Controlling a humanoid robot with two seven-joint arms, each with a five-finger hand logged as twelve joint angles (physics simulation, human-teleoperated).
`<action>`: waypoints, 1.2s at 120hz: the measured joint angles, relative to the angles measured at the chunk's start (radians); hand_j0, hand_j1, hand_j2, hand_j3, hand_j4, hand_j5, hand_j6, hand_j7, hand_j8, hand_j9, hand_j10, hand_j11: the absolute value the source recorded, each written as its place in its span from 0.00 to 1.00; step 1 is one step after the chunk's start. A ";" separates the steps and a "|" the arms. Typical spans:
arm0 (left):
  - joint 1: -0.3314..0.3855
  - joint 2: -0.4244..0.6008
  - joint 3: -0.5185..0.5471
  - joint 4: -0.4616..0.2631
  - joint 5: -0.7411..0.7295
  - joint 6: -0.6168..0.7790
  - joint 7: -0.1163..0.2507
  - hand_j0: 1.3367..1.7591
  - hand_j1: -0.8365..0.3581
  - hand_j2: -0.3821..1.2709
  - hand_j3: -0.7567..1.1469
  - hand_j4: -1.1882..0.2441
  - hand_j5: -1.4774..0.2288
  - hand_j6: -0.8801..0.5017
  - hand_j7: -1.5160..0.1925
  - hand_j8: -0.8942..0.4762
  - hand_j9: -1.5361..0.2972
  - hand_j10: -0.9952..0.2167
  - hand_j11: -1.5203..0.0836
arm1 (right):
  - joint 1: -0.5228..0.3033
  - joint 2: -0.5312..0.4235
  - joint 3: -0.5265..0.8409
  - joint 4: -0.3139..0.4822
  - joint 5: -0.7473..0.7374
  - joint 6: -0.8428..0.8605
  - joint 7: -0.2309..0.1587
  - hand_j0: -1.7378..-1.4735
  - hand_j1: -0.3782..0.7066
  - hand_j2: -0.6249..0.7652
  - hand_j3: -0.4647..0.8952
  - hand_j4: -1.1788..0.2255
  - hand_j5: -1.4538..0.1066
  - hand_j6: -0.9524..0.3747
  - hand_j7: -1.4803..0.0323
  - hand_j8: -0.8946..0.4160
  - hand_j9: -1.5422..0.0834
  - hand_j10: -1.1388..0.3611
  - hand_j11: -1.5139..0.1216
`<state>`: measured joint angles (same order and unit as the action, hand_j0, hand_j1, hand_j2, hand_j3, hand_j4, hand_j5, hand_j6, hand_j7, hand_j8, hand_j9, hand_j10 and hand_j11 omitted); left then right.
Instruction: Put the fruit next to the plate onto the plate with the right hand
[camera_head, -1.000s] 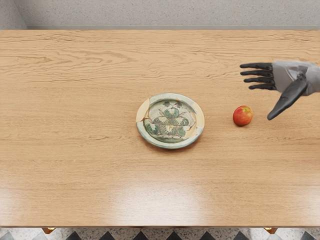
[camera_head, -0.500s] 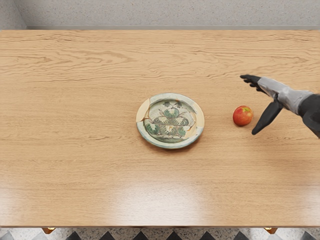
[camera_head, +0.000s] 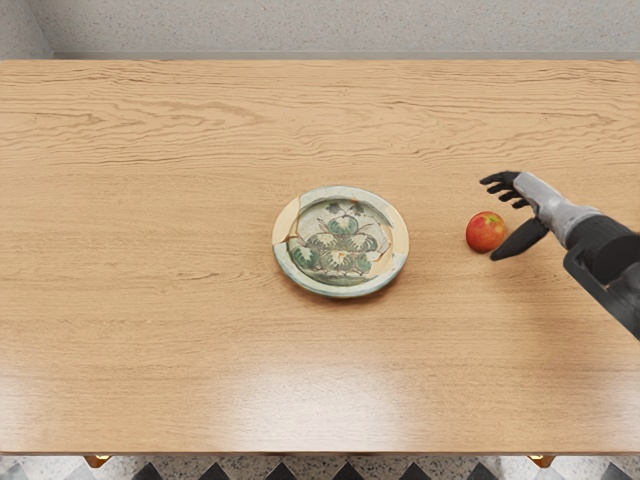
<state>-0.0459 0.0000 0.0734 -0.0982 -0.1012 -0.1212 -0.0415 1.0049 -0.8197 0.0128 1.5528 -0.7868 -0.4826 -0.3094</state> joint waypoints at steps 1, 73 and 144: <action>0.000 0.000 0.000 0.000 0.000 0.000 0.000 0.76 0.76 0.26 0.40 0.67 0.69 0.47 0.71 0.48 0.67 0.63 0.76 | 0.000 0.004 -0.001 -0.004 0.000 -0.002 -0.002 0.30 0.31 0.41 0.34 0.65 0.71 0.52 0.75 0.48 0.74 0.58 0.72; 0.000 0.000 0.000 0.000 0.000 0.000 0.000 0.76 0.76 0.26 0.40 0.67 0.69 0.47 0.71 0.48 0.67 0.63 0.76 | -0.020 0.154 -0.082 -0.146 -0.021 -0.127 -0.021 0.30 0.39 0.41 0.35 0.60 0.65 0.46 0.69 0.43 0.68 0.54 0.66; 0.000 0.000 0.000 0.000 0.000 0.000 0.000 0.76 0.76 0.26 0.40 0.67 0.69 0.47 0.71 0.48 0.67 0.63 0.76 | -0.021 0.163 -0.077 -0.155 -0.010 -0.129 -0.023 0.26 0.45 0.38 0.57 0.40 0.43 0.34 0.46 0.25 0.47 0.35 0.45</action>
<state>-0.0460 0.0000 0.0733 -0.0982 -0.1011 -0.1212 -0.0416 0.9837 -0.6568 -0.0646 1.3975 -0.7965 -0.6112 -0.3324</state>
